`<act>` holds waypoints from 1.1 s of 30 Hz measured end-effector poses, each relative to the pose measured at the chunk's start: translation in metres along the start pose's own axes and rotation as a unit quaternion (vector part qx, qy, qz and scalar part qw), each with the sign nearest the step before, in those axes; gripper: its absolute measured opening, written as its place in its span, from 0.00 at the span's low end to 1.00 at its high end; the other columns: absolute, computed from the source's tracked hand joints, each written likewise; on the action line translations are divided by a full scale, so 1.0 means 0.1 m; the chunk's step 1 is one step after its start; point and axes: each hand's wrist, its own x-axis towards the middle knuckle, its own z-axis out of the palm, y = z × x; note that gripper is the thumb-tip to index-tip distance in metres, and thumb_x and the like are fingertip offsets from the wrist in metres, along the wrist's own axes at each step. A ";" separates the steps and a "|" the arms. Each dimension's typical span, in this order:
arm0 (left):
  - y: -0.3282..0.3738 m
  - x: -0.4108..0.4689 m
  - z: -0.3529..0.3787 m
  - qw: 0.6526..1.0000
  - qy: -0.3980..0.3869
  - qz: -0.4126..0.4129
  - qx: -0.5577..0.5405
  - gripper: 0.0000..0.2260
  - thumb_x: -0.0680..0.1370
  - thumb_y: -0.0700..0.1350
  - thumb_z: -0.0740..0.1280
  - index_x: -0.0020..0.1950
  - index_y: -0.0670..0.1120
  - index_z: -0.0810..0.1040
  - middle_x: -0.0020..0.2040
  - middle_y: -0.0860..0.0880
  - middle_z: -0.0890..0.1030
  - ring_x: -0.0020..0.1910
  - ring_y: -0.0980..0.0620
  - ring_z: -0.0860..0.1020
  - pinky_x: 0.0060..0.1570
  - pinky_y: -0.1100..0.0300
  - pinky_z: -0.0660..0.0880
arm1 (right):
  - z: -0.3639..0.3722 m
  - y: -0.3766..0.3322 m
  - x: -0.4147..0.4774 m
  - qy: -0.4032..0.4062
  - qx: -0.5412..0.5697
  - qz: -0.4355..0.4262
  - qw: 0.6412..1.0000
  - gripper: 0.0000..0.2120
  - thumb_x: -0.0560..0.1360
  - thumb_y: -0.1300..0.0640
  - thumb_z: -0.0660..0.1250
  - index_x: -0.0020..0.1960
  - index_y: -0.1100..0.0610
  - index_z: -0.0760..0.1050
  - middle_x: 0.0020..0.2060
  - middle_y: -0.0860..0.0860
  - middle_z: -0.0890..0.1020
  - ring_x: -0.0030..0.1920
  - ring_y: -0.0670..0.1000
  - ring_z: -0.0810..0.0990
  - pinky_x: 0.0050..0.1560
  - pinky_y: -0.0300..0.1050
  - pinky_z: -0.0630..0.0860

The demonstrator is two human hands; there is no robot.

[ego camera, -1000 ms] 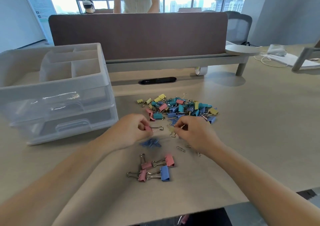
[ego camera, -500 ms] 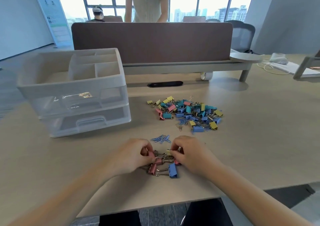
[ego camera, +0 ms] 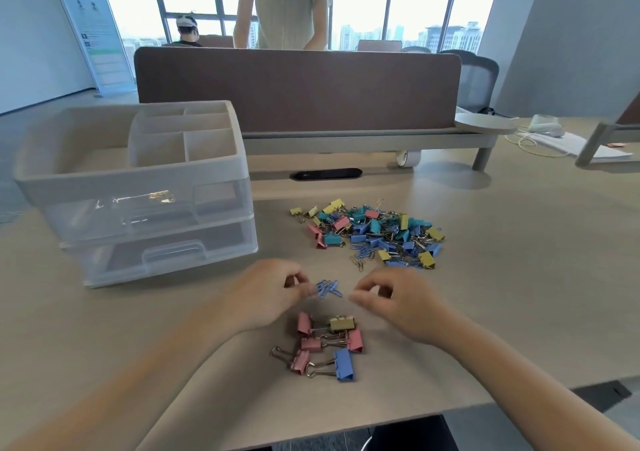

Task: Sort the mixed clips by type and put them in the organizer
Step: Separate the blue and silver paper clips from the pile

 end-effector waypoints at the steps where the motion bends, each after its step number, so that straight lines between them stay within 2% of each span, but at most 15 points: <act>1: 0.01 0.09 0.01 1.000 0.007 0.004 0.000 0.09 0.79 0.57 0.65 0.50 0.53 0.80 0.39 0.58 0.77 0.37 0.62 0.74 0.35 0.65 0.65 | -0.03 0.06 0.07 0.028 -0.021 0.015 0.999 0.14 0.78 0.42 0.63 0.56 0.49 0.80 0.46 0.40 0.80 0.44 0.39 0.78 0.43 0.34 0.75; 3: 0.04 0.27 0.04 1.000 0.007 0.018 0.005 0.09 0.80 0.53 0.64 0.53 0.52 0.81 0.44 0.59 0.80 0.41 0.61 0.76 0.39 0.65 0.68 | -0.08 0.17 0.20 0.053 -0.102 0.034 0.993 0.13 0.82 0.47 0.59 0.61 0.48 0.79 0.53 0.43 0.79 0.52 0.44 0.78 0.51 0.41 0.77; 5: 0.08 0.46 0.09 0.999 -0.007 0.034 0.021 0.10 0.81 0.51 0.63 0.57 0.51 0.81 0.52 0.56 0.82 0.47 0.59 0.78 0.44 0.64 0.72 | -0.11 0.25 0.31 0.039 -0.176 0.032 0.983 0.16 0.83 0.49 0.55 0.66 0.47 0.75 0.60 0.44 0.75 0.59 0.46 0.74 0.56 0.45 0.76; 8: 0.09 0.73 0.19 0.997 -0.021 0.045 0.052 0.13 0.82 0.47 0.62 0.65 0.50 0.79 0.62 0.52 0.80 0.56 0.54 0.79 0.55 0.59 0.75 | -0.11 0.29 0.46 0.017 -0.222 0.013 0.975 0.16 0.83 0.49 0.54 0.65 0.47 0.76 0.58 0.45 0.72 0.60 0.48 0.70 0.54 0.46 0.76; 10: 0.05 0.87 0.25 0.996 -0.023 0.045 0.069 0.14 0.82 0.48 0.61 0.67 0.51 0.78 0.64 0.51 0.80 0.58 0.53 0.79 0.55 0.58 0.75 | -0.07 0.30 0.55 0.007 -0.248 -0.001 0.969 0.16 0.83 0.50 0.54 0.65 0.47 0.76 0.55 0.47 0.71 0.59 0.50 0.69 0.50 0.45 0.75; 14: 0.02 0.98 0.34 0.995 -0.036 0.047 0.079 0.16 0.81 0.54 0.63 0.66 0.51 0.78 0.60 0.51 0.81 0.52 0.53 0.79 0.51 0.57 0.75 | 0.00 0.33 0.62 0.004 -0.266 -0.032 0.963 0.16 0.83 0.51 0.55 0.69 0.45 0.73 0.53 0.49 0.71 0.57 0.51 0.69 0.51 0.47 0.76; 16: 0.02 0.97 0.36 0.995 -0.038 0.056 0.078 0.15 0.80 0.53 0.64 0.65 0.52 0.79 0.56 0.52 0.82 0.48 0.54 0.78 0.50 0.56 0.76 | 0.01 0.34 0.63 0.004 -0.260 -0.046 0.965 0.17 0.83 0.51 0.55 0.70 0.45 0.71 0.53 0.49 0.71 0.56 0.51 0.69 0.51 0.46 0.74; 20: -0.02 1.00 0.42 0.994 -0.034 0.074 0.071 0.10 0.80 0.51 0.64 0.58 0.54 0.81 0.45 0.55 0.81 0.36 0.63 0.72 0.37 0.63 0.67 | 0.02 0.36 0.63 -0.001 -0.256 -0.073 0.964 0.17 0.83 0.52 0.54 0.71 0.45 0.71 0.51 0.49 0.70 0.55 0.51 0.68 0.51 0.44 0.73; 24: 0.00 1.01 0.44 0.996 -0.019 0.073 0.056 0.10 0.81 0.50 0.63 0.58 0.52 0.81 0.41 0.59 0.76 0.36 0.64 0.72 0.35 0.67 0.65 | 0.00 0.36 0.55 -0.016 -0.270 -0.104 0.957 0.18 0.84 0.52 0.54 0.71 0.41 0.69 0.52 0.48 0.68 0.54 0.50 0.66 0.51 0.44 0.72; 26: 0.02 1.00 0.43 0.996 -0.018 0.066 0.054 0.08 0.82 0.49 0.63 0.52 0.50 0.81 0.38 0.59 0.76 0.34 0.63 0.72 0.34 0.67 0.65 | -0.02 0.38 0.50 -0.026 -0.274 -0.108 0.955 0.19 0.84 0.54 0.55 0.72 0.41 0.69 0.52 0.48 0.68 0.53 0.50 0.65 0.53 0.45 0.72; 28: 0.05 0.97 0.41 0.997 -0.027 0.062 0.050 0.09 0.82 0.47 0.61 0.48 0.51 0.80 0.43 0.57 0.80 0.35 0.61 0.74 0.37 0.63 0.70 | -0.05 0.40 0.45 -0.045 -0.267 -0.098 0.958 0.21 0.83 0.58 0.54 0.73 0.40 0.68 0.54 0.48 0.68 0.55 0.50 0.65 0.56 0.46 0.72; 29: 0.08 0.96 0.40 0.996 -0.032 0.064 0.048 0.10 0.82 0.45 0.60 0.54 0.52 0.81 0.48 0.55 0.81 0.38 0.60 0.76 0.41 0.60 0.73 | -0.06 0.41 0.42 -0.053 -0.267 -0.095 0.958 0.23 0.82 0.59 0.55 0.73 0.41 0.68 0.56 0.47 0.68 0.56 0.50 0.65 0.57 0.46 0.72; 31: 0.12 0.95 0.40 0.996 -0.039 0.071 0.047 0.18 0.81 0.41 0.58 0.67 0.55 0.77 0.55 0.54 0.82 0.46 0.56 0.79 0.50 0.57 0.76 | -0.10 0.43 0.36 -0.063 -0.253 -0.083 0.962 0.22 0.81 0.60 0.56 0.71 0.41 0.71 0.59 0.45 0.68 0.57 0.49 0.66 0.58 0.45 0.71; 33: 0.14 0.98 0.42 0.995 -0.045 0.072 0.050 0.20 0.81 0.40 0.57 0.70 0.55 0.74 0.62 0.52 0.80 0.54 0.55 0.80 0.57 0.57 0.76 | -0.13 0.45 0.31 -0.055 -0.218 -0.058 0.973 0.21 0.81 0.60 0.56 0.69 0.43 0.73 0.60 0.44 0.68 0.59 0.48 0.67 0.60 0.46 0.71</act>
